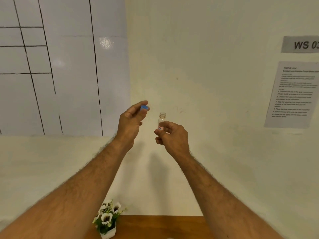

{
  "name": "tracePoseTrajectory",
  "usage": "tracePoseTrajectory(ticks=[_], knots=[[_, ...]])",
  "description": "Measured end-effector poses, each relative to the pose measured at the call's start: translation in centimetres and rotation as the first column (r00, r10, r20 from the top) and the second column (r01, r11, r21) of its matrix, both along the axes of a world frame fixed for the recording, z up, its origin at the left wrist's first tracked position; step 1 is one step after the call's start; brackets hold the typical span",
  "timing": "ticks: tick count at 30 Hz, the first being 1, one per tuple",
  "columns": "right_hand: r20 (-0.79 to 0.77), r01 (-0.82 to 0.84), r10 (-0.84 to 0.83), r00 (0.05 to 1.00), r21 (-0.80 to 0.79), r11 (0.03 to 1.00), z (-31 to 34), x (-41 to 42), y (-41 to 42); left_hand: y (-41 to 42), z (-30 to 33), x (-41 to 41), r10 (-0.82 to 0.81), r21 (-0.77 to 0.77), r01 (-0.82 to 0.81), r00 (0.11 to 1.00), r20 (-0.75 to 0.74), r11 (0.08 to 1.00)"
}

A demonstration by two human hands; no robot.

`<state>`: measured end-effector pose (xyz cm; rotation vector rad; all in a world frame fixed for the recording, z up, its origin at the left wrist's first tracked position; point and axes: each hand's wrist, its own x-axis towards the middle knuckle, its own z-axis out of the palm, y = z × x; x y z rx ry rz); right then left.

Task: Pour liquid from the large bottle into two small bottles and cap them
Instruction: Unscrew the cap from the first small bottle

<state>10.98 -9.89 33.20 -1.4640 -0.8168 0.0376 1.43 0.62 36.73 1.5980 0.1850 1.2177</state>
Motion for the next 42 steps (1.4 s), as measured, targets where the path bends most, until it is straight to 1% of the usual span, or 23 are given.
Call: tracePoseTrajectory(ticks=[2, 6, 10, 13, 15, 17, 20, 24, 27, 29, 32, 36, 42], knots=[[-0.021, -0.003, 0.003, 1.000, -0.018, 1.000, -1.5, -0.3, 0.1, 0.2, -1.9, -0.2, 0.041, 0.009, -0.040, 0.998, -0.048, 0.999], [-0.072, -0.010, 0.007, 0.997, -0.038, 0.999, -5.3, -0.9, 0.3, 0.8, -5.8, -0.6, 0.070, -0.067, -0.077, 0.992, -0.104, 0.995], [-0.098, -0.001, -0.009, 0.995, -0.096, 0.995, -10.5, -1.7, 0.4, 1.6, -10.3, -1.7, 0.018, -0.147, -0.040, 0.989, -0.147, 0.988], [-0.148, -0.011, -0.009, 0.989, -0.139, 0.990, -14.7, -2.5, 0.5, 2.2, -14.2, -2.7, -0.013, -0.210, -0.030, 0.980, -0.200, 0.977], [-0.177, -0.026, -0.009, 0.984, -0.197, 0.980, -17.7, -2.9, 0.5, 2.3, -17.2, -3.5, -0.023, -0.229, -0.039, 0.964, -0.264, 0.973], [-0.168, -0.033, -0.014, 0.986, -0.268, 0.963, -20.7, -3.4, 0.3, 2.4, -20.3, -4.5, -0.041, -0.223, -0.037, 0.942, -0.334, 0.974], [-0.153, -0.014, -0.042, 0.987, -0.345, 0.939, -24.7, -4.1, -0.1, 2.2, -24.5, -6.2, -0.063, -0.216, -0.035, 0.899, -0.434, 0.976], [-0.234, -0.035, -0.064, 0.970, -0.395, 0.918, -29.3, -5.7, -0.9, 2.0, -29.1, -8.3, -0.016, -0.211, -0.124, 0.828, -0.560, 0.970], [-0.184, -0.009, -0.089, 0.979, -0.474, 0.880, -32.7, -7.2, -1.8, 1.6, -32.2, -9.8, -0.015, -0.207, -0.153, 0.770, -0.638, 0.966], [-0.194, -0.029, -0.081, 0.978, -0.507, 0.861, -34.7, -8.1, -2.4, 1.1, -34.1, -10.7, 0.013, -0.164, -0.170, 0.731, -0.682, 0.972], [-0.246, -0.090, -0.058, 0.968, -0.547, 0.832, -37.5, -9.7, -3.2, 0.3, -37.1, -11.9, 0.030, -0.125, -0.182, 0.669, -0.742, 0.975], [-0.250, -0.106, -0.069, 0.966, -0.622, 0.775, -40.9, -11.7, -4.6, -0.5, -40.5, -13.1, 0.041, -0.101, -0.195, 0.612, -0.789, 0.976], [-0.270, -0.128, -0.099, 0.958, -0.709, 0.693, -44.7, -13.7, -5.8, -1.6, -45.5, -14.6, -0.042, -0.148, -0.186, 0.478, -0.877, 0.971]])
